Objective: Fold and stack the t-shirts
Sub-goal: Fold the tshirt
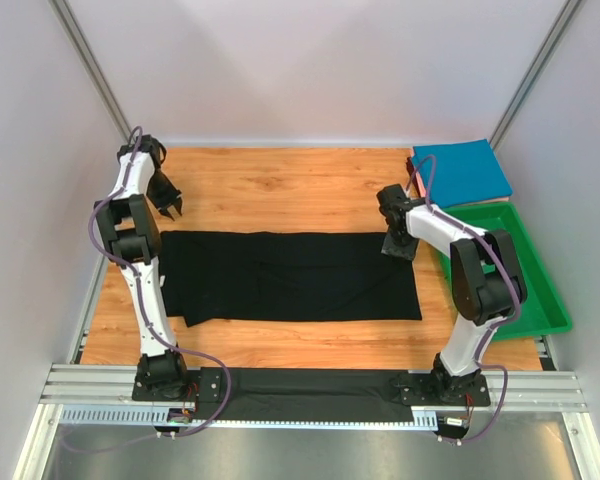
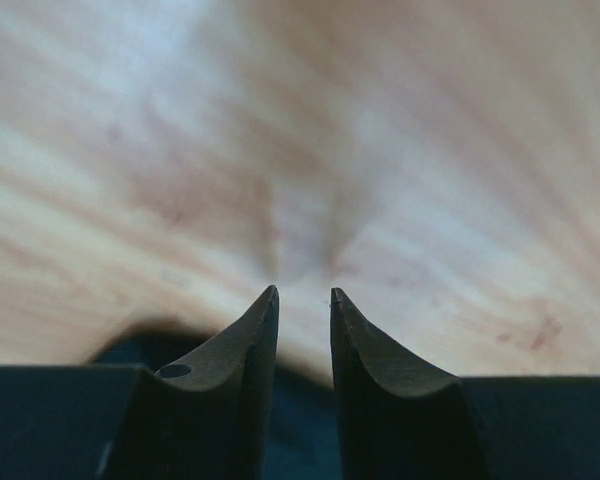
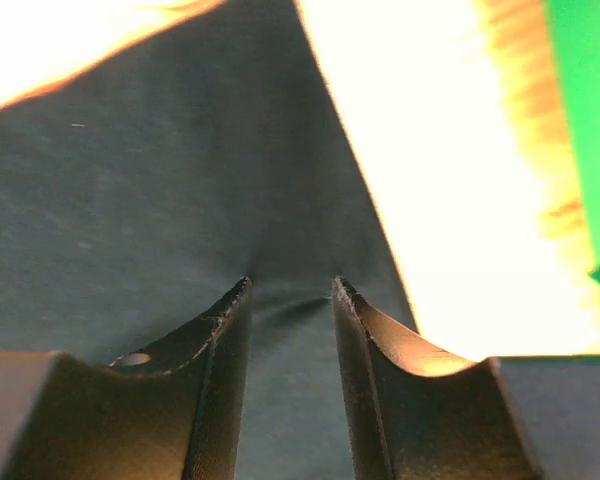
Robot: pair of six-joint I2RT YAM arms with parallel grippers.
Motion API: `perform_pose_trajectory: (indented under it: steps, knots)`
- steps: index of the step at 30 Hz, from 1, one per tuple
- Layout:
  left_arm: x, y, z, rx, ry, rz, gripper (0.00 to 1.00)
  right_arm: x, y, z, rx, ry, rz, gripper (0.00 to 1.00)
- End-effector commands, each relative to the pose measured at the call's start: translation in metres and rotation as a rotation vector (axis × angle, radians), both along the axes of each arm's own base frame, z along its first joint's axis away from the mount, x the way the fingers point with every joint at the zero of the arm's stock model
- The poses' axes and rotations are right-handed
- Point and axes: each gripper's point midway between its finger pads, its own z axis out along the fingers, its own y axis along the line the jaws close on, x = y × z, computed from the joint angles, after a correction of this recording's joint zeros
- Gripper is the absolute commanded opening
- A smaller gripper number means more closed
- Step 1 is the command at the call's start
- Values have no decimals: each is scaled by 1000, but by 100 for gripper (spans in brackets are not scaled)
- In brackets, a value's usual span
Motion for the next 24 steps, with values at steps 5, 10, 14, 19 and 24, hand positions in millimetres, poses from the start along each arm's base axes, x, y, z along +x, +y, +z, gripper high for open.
perform_pose_trajectory:
  steps: [5, 10, 14, 19, 24]
  knots:
    - [-54, -14, 59, 62, -8, -69, 34, -8, -23, 32, -12, 12, 7, 34]
    - [-75, -35, 38, 3, 49, -91, 33, -2, -25, 22, -13, 18, 35, 34]
    - [-75, -39, 19, -23, 62, -95, 33, -1, -33, 2, -30, 52, 21, 29]
    - [-76, -32, -2, 3, 141, -69, 31, -8, -36, -15, -42, 89, 10, 25]
    - [-60, -29, -20, 8, 161, -19, 30, -21, -40, -21, -50, 108, -18, 25]
